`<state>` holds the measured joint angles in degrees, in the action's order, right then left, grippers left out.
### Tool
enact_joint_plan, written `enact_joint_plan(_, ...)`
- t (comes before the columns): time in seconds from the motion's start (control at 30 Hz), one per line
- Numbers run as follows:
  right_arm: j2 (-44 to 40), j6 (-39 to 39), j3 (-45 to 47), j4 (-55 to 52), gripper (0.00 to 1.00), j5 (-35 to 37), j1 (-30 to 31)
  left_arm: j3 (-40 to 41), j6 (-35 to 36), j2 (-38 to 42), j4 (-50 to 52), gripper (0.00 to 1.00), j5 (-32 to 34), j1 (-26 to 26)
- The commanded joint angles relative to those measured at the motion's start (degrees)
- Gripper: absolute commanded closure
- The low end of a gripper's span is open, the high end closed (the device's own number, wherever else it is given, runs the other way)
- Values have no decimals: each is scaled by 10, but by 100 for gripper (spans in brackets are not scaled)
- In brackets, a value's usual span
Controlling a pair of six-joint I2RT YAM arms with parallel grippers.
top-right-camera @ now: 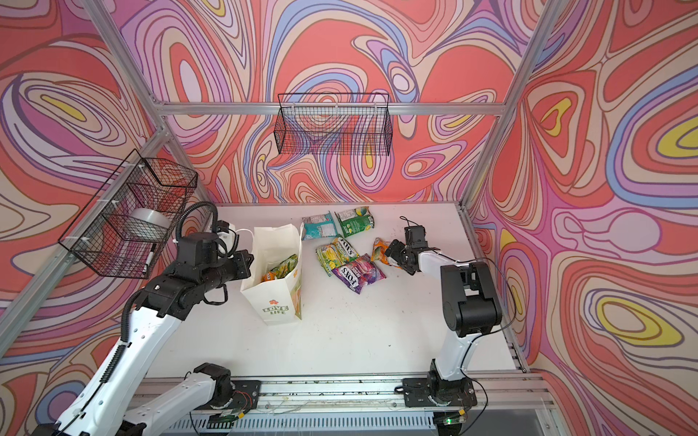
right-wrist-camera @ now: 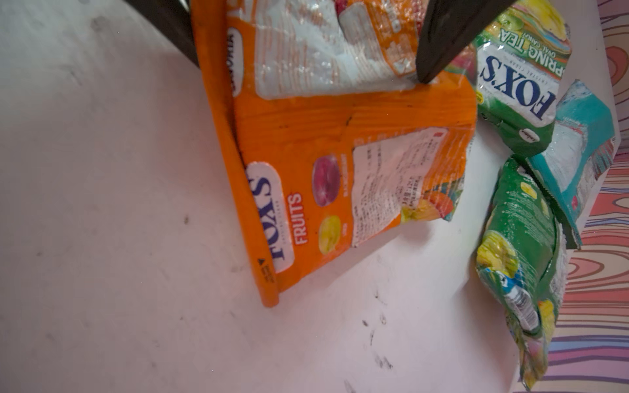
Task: Place the snacks into the paper bag
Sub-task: Pick up the snack from the top-right of the table.
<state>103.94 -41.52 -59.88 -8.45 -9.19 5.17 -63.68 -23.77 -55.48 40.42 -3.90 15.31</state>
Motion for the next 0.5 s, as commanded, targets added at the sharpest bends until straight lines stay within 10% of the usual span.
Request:
enact_joint_plan(0.0,19,6,1,19,21,-13,-4,2,8,14,-31,100,-9,-3)
enact_joint_plan(0.47,-56,15,85,85,92,-63,-3,4,12,20,-35,100,-10,-7)
